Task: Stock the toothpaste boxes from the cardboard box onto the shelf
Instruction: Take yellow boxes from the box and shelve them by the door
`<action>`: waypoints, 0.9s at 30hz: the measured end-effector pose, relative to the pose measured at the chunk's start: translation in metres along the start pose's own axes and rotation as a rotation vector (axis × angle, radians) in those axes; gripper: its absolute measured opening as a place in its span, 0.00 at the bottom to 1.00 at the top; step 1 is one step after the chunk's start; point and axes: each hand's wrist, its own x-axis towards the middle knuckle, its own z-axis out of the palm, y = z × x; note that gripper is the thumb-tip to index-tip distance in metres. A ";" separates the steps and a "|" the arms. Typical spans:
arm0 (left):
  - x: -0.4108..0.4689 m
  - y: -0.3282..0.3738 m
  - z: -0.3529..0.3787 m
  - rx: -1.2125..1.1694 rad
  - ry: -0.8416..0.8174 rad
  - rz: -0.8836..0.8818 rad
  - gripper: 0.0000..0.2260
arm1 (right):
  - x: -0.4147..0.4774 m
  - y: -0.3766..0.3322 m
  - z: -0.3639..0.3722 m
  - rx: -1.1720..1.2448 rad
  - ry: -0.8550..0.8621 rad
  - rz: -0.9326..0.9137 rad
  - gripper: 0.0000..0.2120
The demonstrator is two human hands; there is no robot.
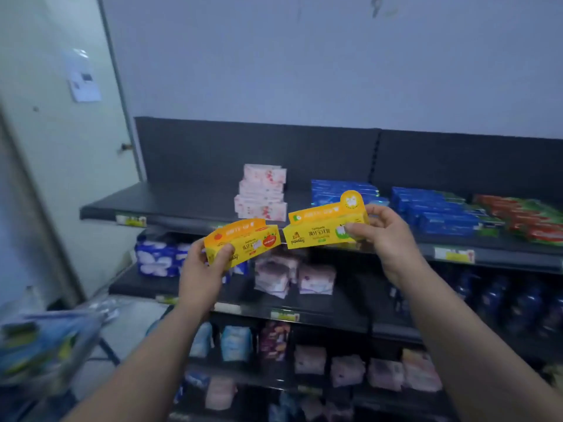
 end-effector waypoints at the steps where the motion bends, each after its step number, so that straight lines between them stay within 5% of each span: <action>1: 0.011 -0.002 -0.018 0.000 0.021 -0.009 0.21 | 0.006 0.000 0.021 0.020 -0.009 -0.001 0.18; 10: 0.109 -0.016 -0.113 0.086 0.169 0.007 0.11 | 0.068 0.010 0.159 0.084 -0.029 -0.012 0.17; 27: 0.326 -0.057 -0.119 0.059 0.282 0.038 0.17 | 0.276 0.033 0.286 -0.032 -0.144 -0.062 0.22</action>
